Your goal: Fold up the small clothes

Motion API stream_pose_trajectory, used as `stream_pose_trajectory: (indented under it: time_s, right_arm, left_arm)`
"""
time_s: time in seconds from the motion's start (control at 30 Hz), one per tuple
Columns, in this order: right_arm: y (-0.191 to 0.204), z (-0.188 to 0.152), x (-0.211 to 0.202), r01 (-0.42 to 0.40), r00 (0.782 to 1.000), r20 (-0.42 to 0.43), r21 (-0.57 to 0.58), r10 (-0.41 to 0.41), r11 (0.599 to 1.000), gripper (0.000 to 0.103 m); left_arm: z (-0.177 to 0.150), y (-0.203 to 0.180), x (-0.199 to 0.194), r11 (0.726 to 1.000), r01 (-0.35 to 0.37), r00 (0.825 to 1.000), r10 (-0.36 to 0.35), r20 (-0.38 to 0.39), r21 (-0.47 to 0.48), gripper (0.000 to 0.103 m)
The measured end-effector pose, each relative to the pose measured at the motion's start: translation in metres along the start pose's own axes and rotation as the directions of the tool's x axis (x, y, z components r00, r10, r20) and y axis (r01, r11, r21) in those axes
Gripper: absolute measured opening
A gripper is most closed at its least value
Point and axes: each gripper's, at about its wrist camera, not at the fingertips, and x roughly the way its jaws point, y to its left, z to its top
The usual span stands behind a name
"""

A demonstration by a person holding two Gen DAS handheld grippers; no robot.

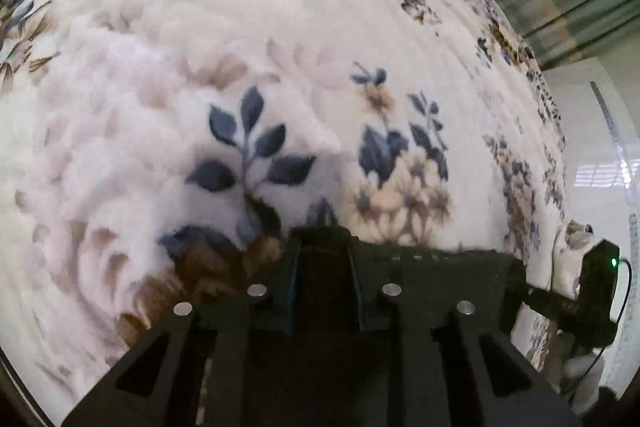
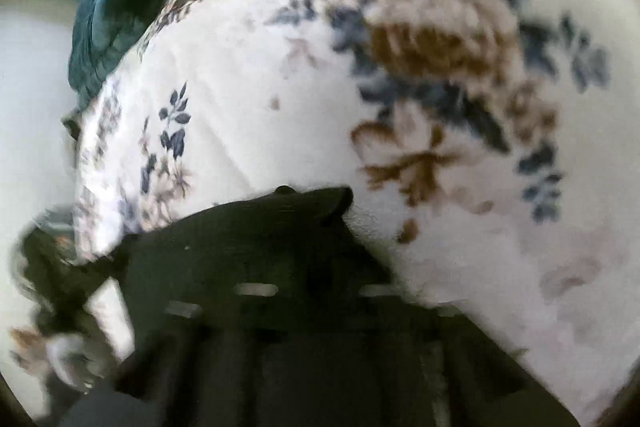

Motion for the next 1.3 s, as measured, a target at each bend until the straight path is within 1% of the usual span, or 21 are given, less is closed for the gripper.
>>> stream_pose_trajectory:
  time_s: [0.07, 0.13, 0.23, 0.3, 0.33, 0.4, 0.43, 0.47, 0.53, 0.57, 0.63, 0.67, 0.73, 0.83, 0.9, 0.93, 0.97, 1.0, 1.03, 1.13, 1.3]
  right_arm:
    - [0.006, -0.005, -0.012, 0.041, 0.998, 0.050, -0.001, -0.041, 0.999, 0.009]
    - [-0.007, -0.007, -0.018, 0.050, 0.997, 0.057, 0.037, -0.053, 0.998, 0.008]
    - [-0.023, -0.006, 0.002, 0.039, 0.999, -0.009, 0.074, -0.038, 0.996, 0.008]
    - [-0.025, -0.004, 0.005, -0.005, 0.999, -0.046, 0.066, 0.008, 0.998, 0.012]
    - [-0.030, -0.001, 0.003, -0.039, 0.997, -0.060, 0.093, 0.045, 0.995, 0.018]
    - [-0.049, 0.003, -0.001, -0.159, 0.978, -0.106, 0.160, 0.177, 0.974, 0.063]
    - [-0.059, 0.003, 0.001, -0.232, 0.958, -0.129, 0.187, 0.258, 0.955, 0.072]
    - [-0.073, 0.000, 0.004, -0.311, 0.923, -0.165, 0.216, 0.349, 0.925, 0.077]
    - [-0.089, -0.008, 0.017, -0.347, 0.884, -0.244, 0.228, 0.398, 0.910, 0.077]
    - [-0.096, -0.015, 0.025, -0.370, 0.858, -0.289, 0.225, 0.424, 0.902, 0.077]
    - [-0.100, -0.032, 0.041, -0.451, 0.776, -0.363, 0.251, 0.516, 0.856, 0.077]
    - [-0.097, -0.036, 0.045, -0.480, 0.751, -0.375, 0.257, 0.544, 0.839, 0.077]
    - [-0.080, -0.046, 0.056, -0.545, 0.678, -0.427, 0.254, 0.599, 0.799, 0.077]
    - [-0.053, -0.051, 0.074, -0.585, 0.632, -0.460, 0.244, 0.623, 0.774, 0.078]
    - [-0.039, -0.049, 0.083, -0.598, 0.629, -0.443, 0.249, 0.638, 0.762, 0.078]
    - [-0.034, -0.048, 0.083, -0.601, 0.639, -0.426, 0.244, 0.640, 0.762, 0.077]
    - [-0.030, -0.047, 0.080, -0.590, 0.666, -0.404, 0.229, 0.627, 0.774, 0.069]
    - [-0.029, -0.047, 0.078, -0.581, 0.688, -0.385, 0.217, 0.616, 0.785, 0.038]
    - [-0.030, -0.047, 0.073, -0.562, 0.718, -0.362, 0.203, 0.595, 0.801, 0.023]
    - [-0.030, -0.047, 0.054, -0.562, 0.749, -0.298, 0.186, 0.591, 0.806, 0.020]
    - [-0.025, -0.026, 0.025, -0.566, 0.769, -0.211, 0.213, 0.603, 0.796, 0.020]
  left_arm:
    - [0.000, 0.004, -0.003, 1.000, 0.004, 1.000, -0.004, 0.003, -0.023, 0.018]
    - [0.000, 0.006, 0.004, 1.000, -0.006, 1.000, 0.006, -0.014, -0.024, 0.018]
    - [-0.003, 0.014, 0.012, 0.999, 0.002, 0.999, -0.004, -0.038, -0.040, 0.019]
    - [-0.004, 0.015, 0.001, 0.999, 0.025, 0.999, -0.026, -0.043, -0.029, 0.027]
    - [-0.004, 0.016, -0.005, 0.999, 0.041, 0.998, -0.042, -0.047, -0.028, 0.032]
    - [-0.012, 0.026, -0.019, 0.993, 0.108, 0.992, -0.110, -0.057, -0.049, 0.065]
    - [-0.016, 0.030, -0.023, 0.989, 0.138, 0.989, -0.141, -0.054, -0.056, 0.068]
    - [-0.026, 0.039, -0.028, 0.978, 0.193, 0.978, -0.198, -0.060, -0.075, 0.069]
    - [-0.045, 0.051, -0.024, 0.960, 0.255, 0.958, -0.267, -0.100, -0.117, 0.069]
    - [-0.060, 0.055, -0.017, 0.957, 0.262, 0.950, -0.279, -0.141, -0.126, 0.069]
    - [-0.078, 0.053, -0.010, 0.951, 0.286, 0.937, -0.303, -0.172, -0.116, 0.069]
    - [-0.085, 0.049, -0.007, 0.945, 0.309, 0.929, -0.324, -0.180, -0.106, 0.069]
    - [-0.090, 0.042, 0.000, 0.937, 0.334, 0.918, -0.348, -0.191, -0.103, 0.070]
    - [-0.087, 0.029, 0.013, 0.933, 0.344, 0.911, -0.359, -0.201, -0.108, 0.075]
    - [-0.081, 0.020, 0.014, 0.927, 0.355, 0.909, -0.372, -0.189, -0.119, 0.074]
    - [-0.077, 0.017, 0.011, 0.925, 0.362, 0.908, -0.378, -0.179, -0.119, 0.066]
    - [-0.073, 0.013, 0.007, 0.929, 0.356, 0.911, -0.369, -0.182, -0.104, 0.039]
    - [-0.069, 0.008, 0.002, 0.935, 0.345, 0.917, -0.354, -0.184, -0.081, 0.029]
    - [-0.065, 0.007, -0.003, 0.938, 0.338, 0.920, -0.347, -0.181, -0.079, 0.028]
    - [-0.049, 0.007, -0.010, 0.920, 0.369, 0.902, -0.388, -0.190, -0.128, 0.025]
    - [-0.003, -0.021, -0.017, 0.927, 0.372, 0.901, -0.374, -0.218, -0.052, 0.025]
